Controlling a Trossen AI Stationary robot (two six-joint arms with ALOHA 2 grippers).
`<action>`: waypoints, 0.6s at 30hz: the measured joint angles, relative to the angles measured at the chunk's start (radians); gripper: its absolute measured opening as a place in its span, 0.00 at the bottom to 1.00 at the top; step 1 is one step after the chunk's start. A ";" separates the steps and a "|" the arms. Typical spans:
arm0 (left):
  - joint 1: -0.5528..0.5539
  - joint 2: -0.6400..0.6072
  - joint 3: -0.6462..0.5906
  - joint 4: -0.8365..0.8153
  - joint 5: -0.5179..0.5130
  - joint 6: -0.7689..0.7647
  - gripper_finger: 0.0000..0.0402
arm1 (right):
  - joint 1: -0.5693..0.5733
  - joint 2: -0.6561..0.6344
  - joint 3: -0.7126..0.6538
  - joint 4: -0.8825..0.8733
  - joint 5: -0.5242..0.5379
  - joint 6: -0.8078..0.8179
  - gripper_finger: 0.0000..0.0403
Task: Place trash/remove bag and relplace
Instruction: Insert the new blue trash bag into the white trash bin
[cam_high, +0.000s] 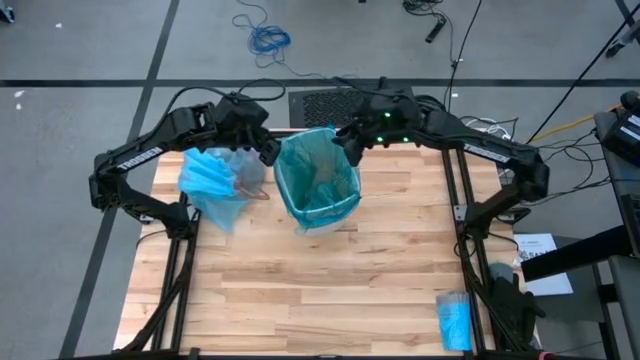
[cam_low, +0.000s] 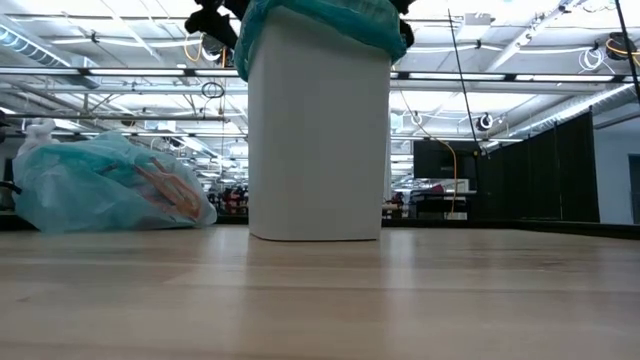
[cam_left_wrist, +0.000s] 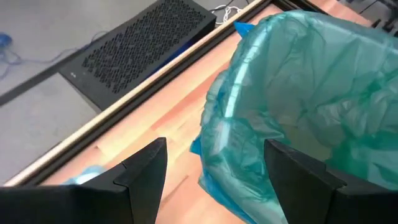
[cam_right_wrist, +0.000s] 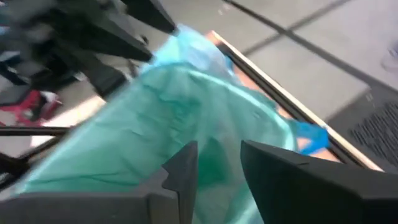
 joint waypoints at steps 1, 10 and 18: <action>0.000 0.001 0.000 0.001 -0.004 0.012 0.65 | -0.002 0.018 0.018 -0.035 0.006 0.002 0.29; 0.006 0.019 -0.002 0.006 -0.013 0.162 0.65 | -0.001 0.061 0.080 -0.082 0.052 0.002 0.30; 0.123 0.026 -0.004 0.034 -0.026 0.235 0.65 | 0.036 -0.003 0.081 -0.065 0.105 -0.003 0.30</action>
